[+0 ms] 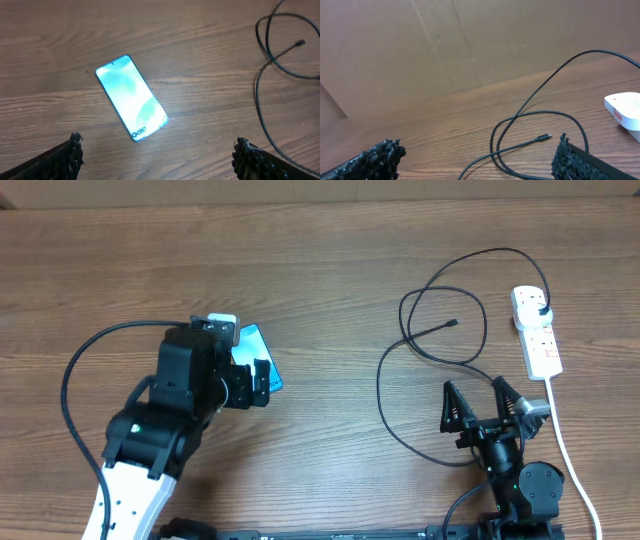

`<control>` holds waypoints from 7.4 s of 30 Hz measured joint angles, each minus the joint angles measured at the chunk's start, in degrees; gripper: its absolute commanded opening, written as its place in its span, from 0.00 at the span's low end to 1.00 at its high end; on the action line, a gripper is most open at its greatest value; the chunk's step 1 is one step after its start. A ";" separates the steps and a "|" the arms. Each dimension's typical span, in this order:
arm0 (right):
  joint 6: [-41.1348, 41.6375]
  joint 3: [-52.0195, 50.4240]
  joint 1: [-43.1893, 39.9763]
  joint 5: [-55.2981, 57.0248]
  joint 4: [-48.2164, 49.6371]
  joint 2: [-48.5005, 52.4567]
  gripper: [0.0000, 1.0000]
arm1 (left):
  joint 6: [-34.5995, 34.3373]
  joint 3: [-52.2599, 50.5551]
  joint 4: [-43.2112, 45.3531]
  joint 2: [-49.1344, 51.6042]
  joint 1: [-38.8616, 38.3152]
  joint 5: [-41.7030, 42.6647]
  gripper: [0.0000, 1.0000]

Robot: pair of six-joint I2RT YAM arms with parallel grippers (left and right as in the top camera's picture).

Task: Plug charger to phone and switch on socket
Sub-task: 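Move the left gripper forward over the phone, then lower the left gripper and align its fingers around the phone, then close the left gripper on the phone's sides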

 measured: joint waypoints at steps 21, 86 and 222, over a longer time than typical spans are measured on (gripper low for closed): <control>0.00 0.00 0.00 0.00 0.00 0.00 1.00 | -5.11 5.09 -0.92 9.49 0.00 5.53 1.00; 0.02 0.00 0.00 0.00 0.00 0.00 1.00 | -20.17 38.42 -23.82 52.81 4.76 2.58 1.00; 0.00 0.00 0.00 -0.02 0.00 0.00 1.00 | -14.16 21.81 -10.25 57.35 4.00 6.80 0.75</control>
